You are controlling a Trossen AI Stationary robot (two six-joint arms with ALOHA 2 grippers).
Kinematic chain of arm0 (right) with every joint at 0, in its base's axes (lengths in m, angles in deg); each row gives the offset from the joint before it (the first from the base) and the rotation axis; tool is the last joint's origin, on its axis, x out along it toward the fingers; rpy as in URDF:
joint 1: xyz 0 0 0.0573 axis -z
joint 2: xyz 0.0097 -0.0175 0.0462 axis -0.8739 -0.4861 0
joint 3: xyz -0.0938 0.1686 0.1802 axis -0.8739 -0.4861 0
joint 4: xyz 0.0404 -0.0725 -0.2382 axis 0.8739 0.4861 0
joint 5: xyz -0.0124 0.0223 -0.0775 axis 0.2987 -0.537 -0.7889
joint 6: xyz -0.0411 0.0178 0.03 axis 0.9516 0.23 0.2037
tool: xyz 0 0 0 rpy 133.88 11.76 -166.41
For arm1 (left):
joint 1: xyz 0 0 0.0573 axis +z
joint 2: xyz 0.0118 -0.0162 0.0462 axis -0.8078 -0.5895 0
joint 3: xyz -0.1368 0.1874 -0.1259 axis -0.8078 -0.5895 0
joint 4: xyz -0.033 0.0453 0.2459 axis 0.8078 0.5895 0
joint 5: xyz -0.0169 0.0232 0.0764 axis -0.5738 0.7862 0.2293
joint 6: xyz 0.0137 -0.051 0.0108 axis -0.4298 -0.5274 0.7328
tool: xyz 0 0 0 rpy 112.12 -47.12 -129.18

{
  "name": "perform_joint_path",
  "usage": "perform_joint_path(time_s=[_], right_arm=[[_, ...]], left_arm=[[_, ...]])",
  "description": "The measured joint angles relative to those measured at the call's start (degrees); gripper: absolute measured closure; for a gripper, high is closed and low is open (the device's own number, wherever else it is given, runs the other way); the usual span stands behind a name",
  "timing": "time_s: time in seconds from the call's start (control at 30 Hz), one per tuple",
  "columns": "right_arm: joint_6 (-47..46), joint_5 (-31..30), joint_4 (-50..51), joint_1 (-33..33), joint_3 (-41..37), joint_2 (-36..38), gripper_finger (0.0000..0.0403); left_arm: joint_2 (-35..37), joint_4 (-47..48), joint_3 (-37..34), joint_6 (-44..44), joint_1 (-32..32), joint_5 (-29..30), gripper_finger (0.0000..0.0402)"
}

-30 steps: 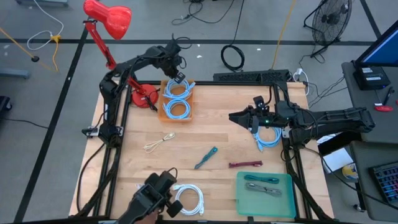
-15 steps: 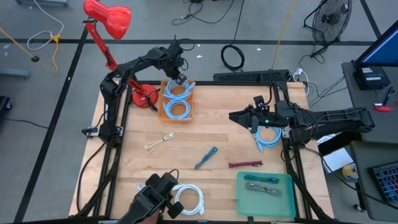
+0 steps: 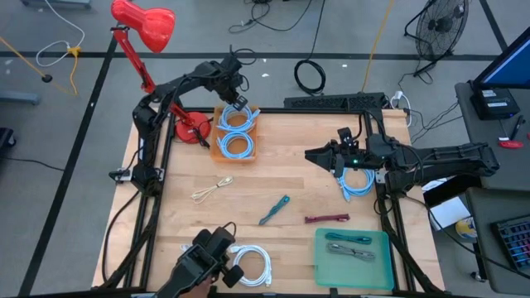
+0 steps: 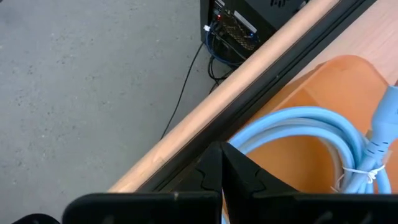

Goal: Pick & Place USB Port
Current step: Put the left light blue wire cable into the the orange bin

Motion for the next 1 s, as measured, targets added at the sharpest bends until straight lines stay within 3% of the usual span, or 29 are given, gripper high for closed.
perform_joint_path(time_s=[1.0], right_arm=[[0.39,-0.02,0.06,-0.01,0.00,0.00,0.0232]], left_arm=[[-1.01,1.07,0.20,0.68,-0.54,-0.47,0.0402]])
